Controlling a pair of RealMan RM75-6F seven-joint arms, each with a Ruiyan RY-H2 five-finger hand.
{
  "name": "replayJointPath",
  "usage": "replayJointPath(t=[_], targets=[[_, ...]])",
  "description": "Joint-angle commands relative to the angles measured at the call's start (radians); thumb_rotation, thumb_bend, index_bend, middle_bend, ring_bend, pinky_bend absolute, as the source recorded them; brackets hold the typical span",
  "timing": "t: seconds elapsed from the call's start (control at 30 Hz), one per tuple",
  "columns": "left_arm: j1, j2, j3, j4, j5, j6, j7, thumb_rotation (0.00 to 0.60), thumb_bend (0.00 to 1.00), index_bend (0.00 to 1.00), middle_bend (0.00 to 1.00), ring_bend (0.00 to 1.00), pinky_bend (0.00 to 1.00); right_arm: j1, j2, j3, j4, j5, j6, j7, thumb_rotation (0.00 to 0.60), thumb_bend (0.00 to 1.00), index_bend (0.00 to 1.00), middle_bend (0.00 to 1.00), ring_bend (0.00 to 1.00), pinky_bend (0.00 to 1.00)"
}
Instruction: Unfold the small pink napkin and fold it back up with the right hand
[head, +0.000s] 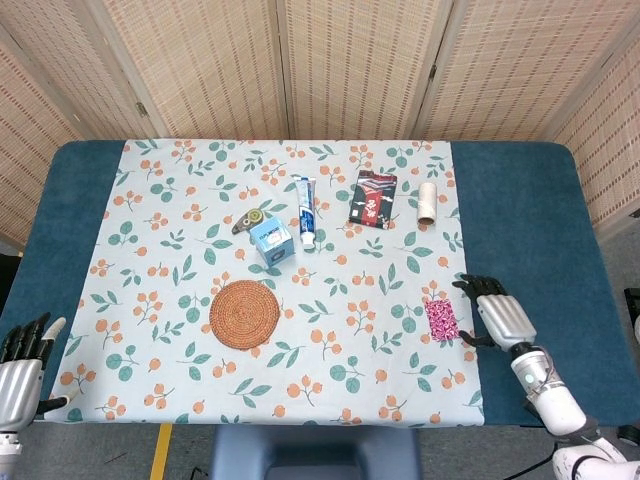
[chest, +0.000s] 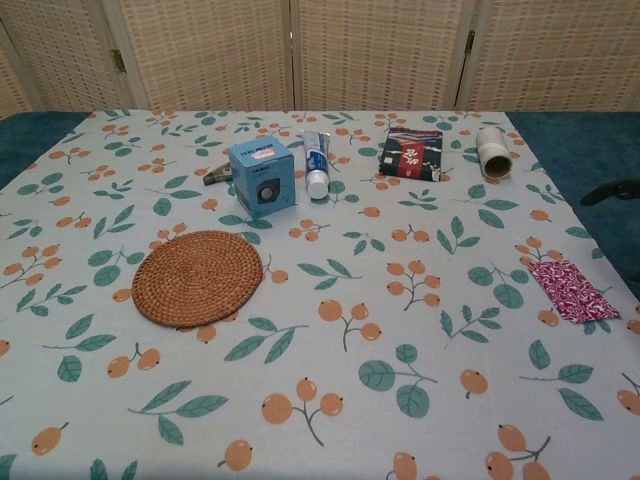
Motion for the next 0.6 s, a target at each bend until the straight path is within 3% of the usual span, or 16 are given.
replayJointPath(t=[0.03,0.27,0.6], targets=[[-0.001,-0.004,-0.012,-0.006,-0.004,0.014,0.006,0.6,0.17,0.11,0.0,0.06,0.0,-0.092,0.06,-0.011,-0.045,-0.136,0.218,-0.028,0.592,0.32,0.14,0.14,0.04,0.0],[0.0,-0.035,-0.044,-0.017,0.017,0.081,0.033,0.6,0.17,0.13,0.02,0.08,0.0,-0.213,0.109,-0.04,-0.089,-0.276,0.462,-0.035,0.591,0.32,0.2,0.17,0.07,0.0],[-0.001,-0.043,-0.053,-0.055,0.02,0.098,0.081,0.6,0.17,0.13,0.02,0.08,0.0,-0.291,0.117,-0.059,-0.103,-0.323,0.549,-0.033,0.592,0.32,0.2,0.16,0.05,0.0]])
